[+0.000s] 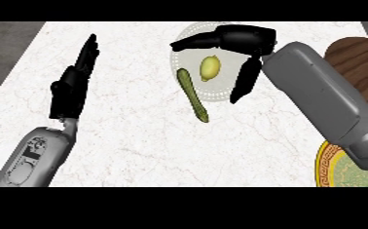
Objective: Pick the squash from the placemat and place it in the bowl
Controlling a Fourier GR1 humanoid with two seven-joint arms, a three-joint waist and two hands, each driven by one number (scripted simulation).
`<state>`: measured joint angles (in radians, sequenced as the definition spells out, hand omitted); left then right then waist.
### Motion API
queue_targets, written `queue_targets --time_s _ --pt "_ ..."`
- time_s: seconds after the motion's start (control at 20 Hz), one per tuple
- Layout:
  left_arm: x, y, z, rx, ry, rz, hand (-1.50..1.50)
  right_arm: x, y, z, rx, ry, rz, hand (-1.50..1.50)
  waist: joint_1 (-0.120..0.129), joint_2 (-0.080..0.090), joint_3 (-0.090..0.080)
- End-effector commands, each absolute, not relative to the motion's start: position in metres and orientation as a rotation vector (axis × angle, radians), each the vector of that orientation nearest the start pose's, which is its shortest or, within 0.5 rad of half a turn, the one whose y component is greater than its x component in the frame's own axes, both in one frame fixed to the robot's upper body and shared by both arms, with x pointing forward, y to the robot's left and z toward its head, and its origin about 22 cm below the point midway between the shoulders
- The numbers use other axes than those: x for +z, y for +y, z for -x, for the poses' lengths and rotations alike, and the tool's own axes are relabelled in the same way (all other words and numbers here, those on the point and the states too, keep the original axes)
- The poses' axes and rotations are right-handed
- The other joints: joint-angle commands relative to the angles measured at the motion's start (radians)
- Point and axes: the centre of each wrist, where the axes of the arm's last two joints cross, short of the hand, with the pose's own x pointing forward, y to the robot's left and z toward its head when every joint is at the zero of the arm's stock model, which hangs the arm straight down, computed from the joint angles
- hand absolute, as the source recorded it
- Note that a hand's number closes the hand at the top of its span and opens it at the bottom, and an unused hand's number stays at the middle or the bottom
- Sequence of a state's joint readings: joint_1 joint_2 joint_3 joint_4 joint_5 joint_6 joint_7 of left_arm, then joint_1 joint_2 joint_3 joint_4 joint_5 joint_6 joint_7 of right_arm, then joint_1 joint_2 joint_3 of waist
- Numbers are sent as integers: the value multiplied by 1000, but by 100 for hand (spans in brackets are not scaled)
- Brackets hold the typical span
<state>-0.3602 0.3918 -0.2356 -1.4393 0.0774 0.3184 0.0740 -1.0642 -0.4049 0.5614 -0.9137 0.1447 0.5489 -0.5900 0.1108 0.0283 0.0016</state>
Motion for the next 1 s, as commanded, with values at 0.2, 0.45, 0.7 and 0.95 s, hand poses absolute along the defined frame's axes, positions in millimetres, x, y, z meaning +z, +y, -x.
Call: queue_targets --time_s 0.2,0.45,0.7,0.95 --pt "85 233 -307 -217 -1700 -311 0 156 -90 -432 2025 -1596 -432 -150 -15 -7 -1" --pt "83 259 -310 -204 -1679 -356 0 135 -74 -429 2150 -1515 -492 -150 -51 -11 -2" --pt "82 251 -296 -212 -1659 -350 0 116 -50 -423 2315 -1410 -359 -150 -67 -20 -2" --pt "86 258 -300 -191 -1659 -364 0 84 -37 -420 2380 -1322 -238 -150 -65 -16 -2"
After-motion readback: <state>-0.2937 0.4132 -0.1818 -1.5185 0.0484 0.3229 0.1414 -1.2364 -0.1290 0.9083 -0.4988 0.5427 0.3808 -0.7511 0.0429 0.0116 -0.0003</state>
